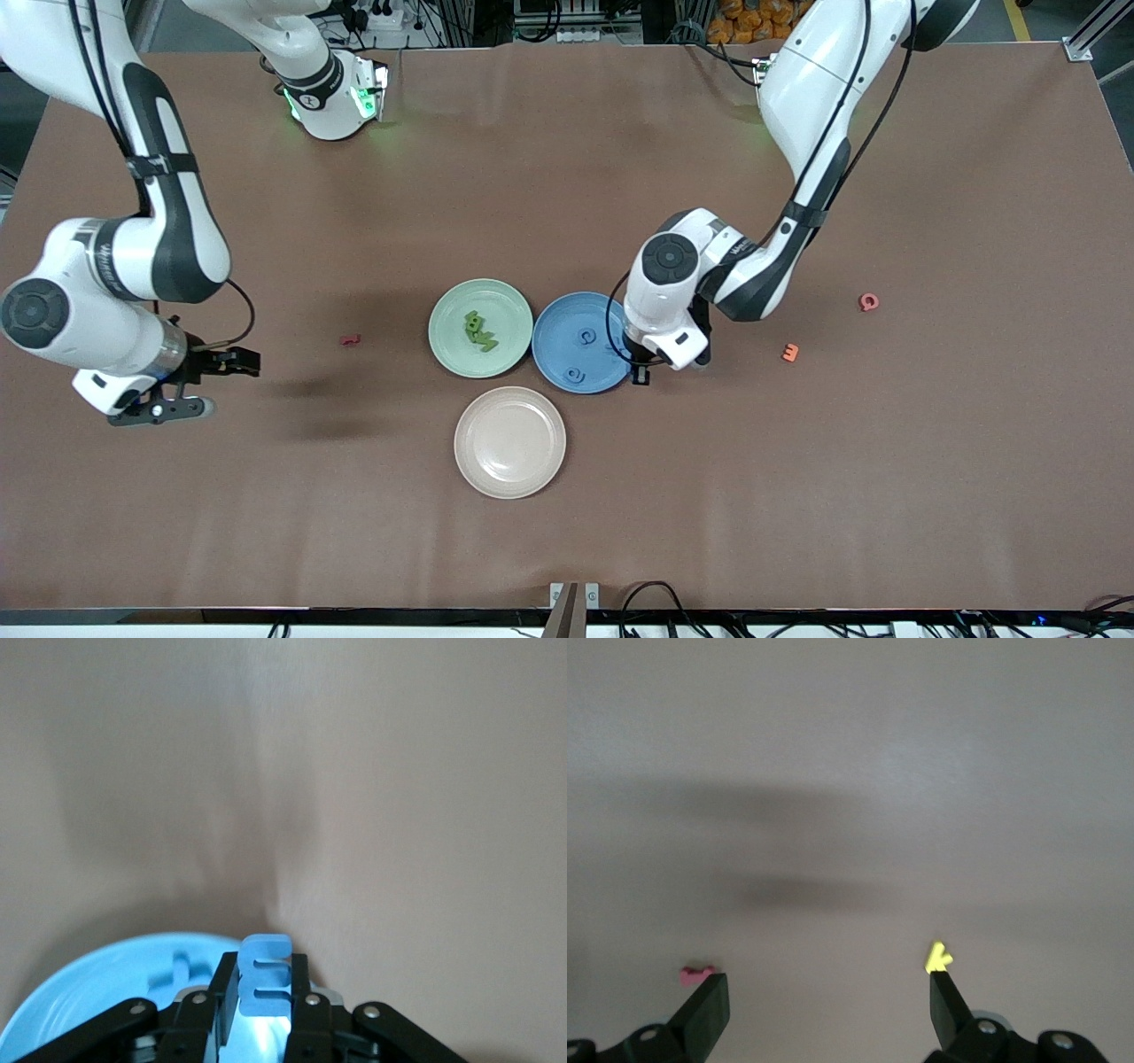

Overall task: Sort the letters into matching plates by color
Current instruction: 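Lower the E over the blue plate while the right gripper withdraws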

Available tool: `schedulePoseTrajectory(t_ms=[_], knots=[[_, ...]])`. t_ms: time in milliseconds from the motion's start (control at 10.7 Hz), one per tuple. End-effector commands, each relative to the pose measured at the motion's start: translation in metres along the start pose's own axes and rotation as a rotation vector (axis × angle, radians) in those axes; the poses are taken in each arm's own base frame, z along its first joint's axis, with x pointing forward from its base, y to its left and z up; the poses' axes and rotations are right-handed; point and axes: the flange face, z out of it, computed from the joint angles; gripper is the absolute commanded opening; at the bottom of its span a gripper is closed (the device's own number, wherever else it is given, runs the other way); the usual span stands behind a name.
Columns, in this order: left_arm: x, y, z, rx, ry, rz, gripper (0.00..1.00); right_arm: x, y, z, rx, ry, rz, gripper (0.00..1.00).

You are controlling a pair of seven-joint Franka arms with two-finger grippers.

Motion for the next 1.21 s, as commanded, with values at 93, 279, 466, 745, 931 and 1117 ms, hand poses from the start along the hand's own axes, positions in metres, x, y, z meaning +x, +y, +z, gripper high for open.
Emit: schedulePoseTrajectory(t_ms=[93, 279, 466, 745, 931, 1117], knots=[[-0.051, -0.018, -0.029, -0.045, -0.013, 0.080, 0.00, -0.038, 0.023, -0.087, -0.003, -0.014, 0.066, 1.00], [-0.068, -0.028, -0.033, -0.048, -0.021, 0.106, 0.00, -0.052, 0.028, -0.137, 0.007, -0.072, 0.083, 1.00], [-0.084, -0.040, -0.034, -0.048, -0.025, 0.135, 0.00, -0.070, 0.026, -0.171, 0.010, -0.100, 0.120, 1.00], [-0.105, -0.049, -0.045, -0.067, -0.042, 0.176, 0.00, -0.096, 0.012, -0.213, 0.016, -0.117, 0.205, 1.00], [-0.114, -0.054, -0.050, -0.085, -0.036, 0.247, 1.00, -0.111, -0.001, -0.234, 0.018, -0.123, 0.188, 1.00], [-0.107, -0.049, -0.048, -0.105, 0.000, 0.290, 1.00, -0.119, -0.012, -0.259, 0.016, -0.125, 0.171, 1.00]])
